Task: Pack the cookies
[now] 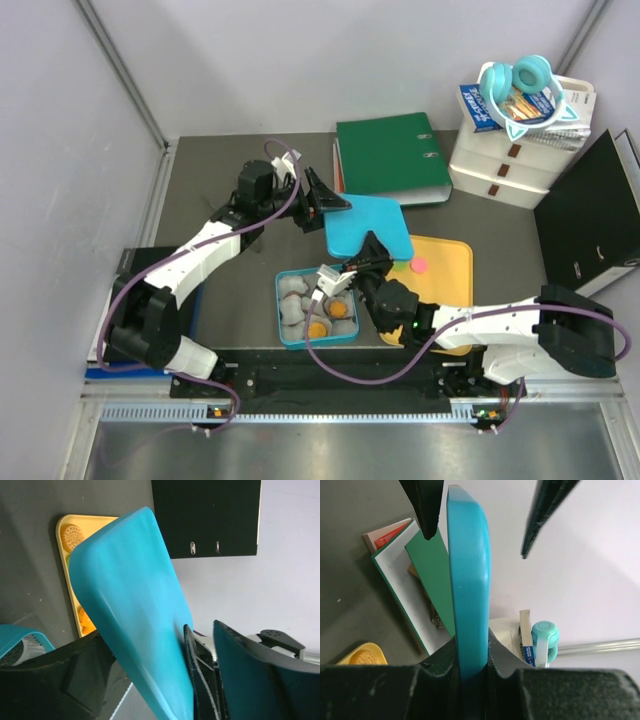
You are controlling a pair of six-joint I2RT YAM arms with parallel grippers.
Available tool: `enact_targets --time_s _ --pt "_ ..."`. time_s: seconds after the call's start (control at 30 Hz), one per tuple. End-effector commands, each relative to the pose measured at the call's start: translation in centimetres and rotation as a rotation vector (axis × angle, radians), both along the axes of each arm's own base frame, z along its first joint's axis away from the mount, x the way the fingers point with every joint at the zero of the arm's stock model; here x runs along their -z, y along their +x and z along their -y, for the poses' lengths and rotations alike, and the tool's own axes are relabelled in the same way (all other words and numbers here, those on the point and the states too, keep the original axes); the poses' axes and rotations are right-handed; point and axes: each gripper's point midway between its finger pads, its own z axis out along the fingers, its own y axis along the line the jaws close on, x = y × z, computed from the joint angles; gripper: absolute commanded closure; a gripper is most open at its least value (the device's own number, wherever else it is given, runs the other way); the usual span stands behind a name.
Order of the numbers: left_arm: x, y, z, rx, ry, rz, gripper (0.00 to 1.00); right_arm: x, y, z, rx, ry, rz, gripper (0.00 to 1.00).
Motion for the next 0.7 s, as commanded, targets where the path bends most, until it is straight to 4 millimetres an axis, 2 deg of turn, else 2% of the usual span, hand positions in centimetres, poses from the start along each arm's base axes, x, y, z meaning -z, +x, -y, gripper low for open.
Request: enact_targets --time_s 0.0,0.07,0.2,0.4,0.5,0.53,0.6,0.63,0.67 --pt "-1.1 -0.5 0.1 0.029 -0.028 0.068 0.25 -3.5 -0.5 -0.4 -0.034 0.149 0.051 1.0" --pt "-1.0 -0.7 0.1 0.029 -0.032 0.067 0.4 -3.8 -0.5 -0.3 -0.03 0.165 0.055 1.0" --pt "-0.8 -1.0 0.0 0.036 -0.034 0.062 0.63 -3.9 -0.4 -0.2 -0.029 0.181 0.054 1.0" --pt "-1.1 -1.5 0.2 0.057 -0.052 0.068 0.74 -4.1 -0.2 -0.4 -0.027 0.19 0.05 1.0" --pt "-1.3 -1.7 0.3 0.065 -0.052 0.078 0.92 -4.1 -0.1 -0.4 -0.022 0.202 0.045 1.0" --pt "-1.4 -1.7 0.2 0.065 -0.05 0.085 1.0 -4.1 -0.1 -0.4 -0.019 0.199 0.041 0.89" --pt "-1.6 -1.7 0.1 0.063 -0.039 0.097 1.0 -4.2 -0.2 -0.1 -0.011 0.213 0.035 0.74" --pt "-1.6 -1.7 0.0 0.059 -0.034 0.102 1.0 -4.1 -0.1 0.0 -0.008 0.211 0.032 0.58" --pt "-2.0 -1.5 0.0 0.048 -0.032 0.115 1.0 -4.0 -0.2 0.1 -0.007 0.204 0.03 0.49"
